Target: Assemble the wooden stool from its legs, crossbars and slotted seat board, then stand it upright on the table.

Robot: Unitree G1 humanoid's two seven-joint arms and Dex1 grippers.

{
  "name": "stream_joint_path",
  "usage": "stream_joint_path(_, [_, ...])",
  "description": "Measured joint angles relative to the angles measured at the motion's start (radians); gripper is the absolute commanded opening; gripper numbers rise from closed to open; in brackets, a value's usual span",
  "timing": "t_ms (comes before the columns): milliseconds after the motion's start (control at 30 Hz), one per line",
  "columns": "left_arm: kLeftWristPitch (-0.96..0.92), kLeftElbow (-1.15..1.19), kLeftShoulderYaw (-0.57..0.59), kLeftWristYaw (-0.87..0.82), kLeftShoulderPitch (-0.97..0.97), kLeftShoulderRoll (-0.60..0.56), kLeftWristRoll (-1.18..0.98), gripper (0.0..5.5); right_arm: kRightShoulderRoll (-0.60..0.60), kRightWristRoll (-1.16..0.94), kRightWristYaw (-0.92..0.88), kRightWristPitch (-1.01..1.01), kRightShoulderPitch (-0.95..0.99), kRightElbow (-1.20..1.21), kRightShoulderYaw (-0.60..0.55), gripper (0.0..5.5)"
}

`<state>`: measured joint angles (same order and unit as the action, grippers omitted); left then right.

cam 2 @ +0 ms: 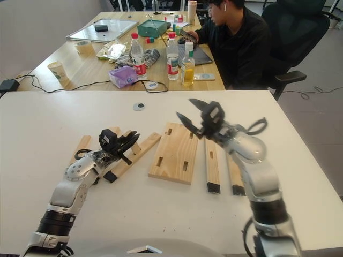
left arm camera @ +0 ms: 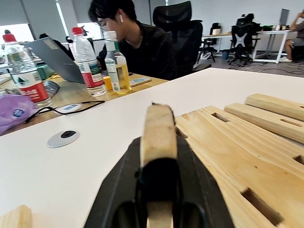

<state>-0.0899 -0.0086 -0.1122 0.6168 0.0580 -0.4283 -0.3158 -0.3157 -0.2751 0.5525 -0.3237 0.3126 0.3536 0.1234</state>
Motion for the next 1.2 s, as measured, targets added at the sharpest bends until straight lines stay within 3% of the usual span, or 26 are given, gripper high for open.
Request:
stream_joint_path(200, [0.003,0.041,-0.029,0.083,0.045,-0.029,-0.017,0.39,0.185,-0.04,-0.019,-0.079,0.168,-0.12,0.117,0.92])
stream_joint_path(400, [0.032,0.049,-0.05,0.132,0.051,-0.041,-0.018,0.39,0.188,-0.027,0.014,-0.134,0.186,-0.153,0.223,0.02])
stream_joint_path(567, [0.039,0.054,-0.05,0.132,0.051,-0.041,-0.019,0.39,0.189,0.001,0.015,-0.168,0.185,-0.16,0.275,0.0])
stream_joint_path(800, [0.053,0.068,-0.05,0.137,0.053,-0.038,-0.021,0.39,0.257,-0.029,-0.043,-0.167,0.28,-0.123,0.171,0.0])
stream_joint_path(867, [0.053,0.068,-0.05,0.138,0.053,-0.038,-0.021,0.39,0.256,-0.013,-0.034,-0.198,0.28,-0.127,0.212,0.0])
stream_joint_path(1067, [0.055,0.076,-0.052,0.14,0.056,-0.037,-0.023,0.39,0.099,0.088,0.016,-0.365,0.212,-0.174,0.396,0.0])
stream_joint_path(1200, [0.055,0.076,-0.053,0.14,0.057,-0.036,-0.024,0.39,0.087,0.085,0.023,-0.388,0.226,-0.156,0.398,0.0])
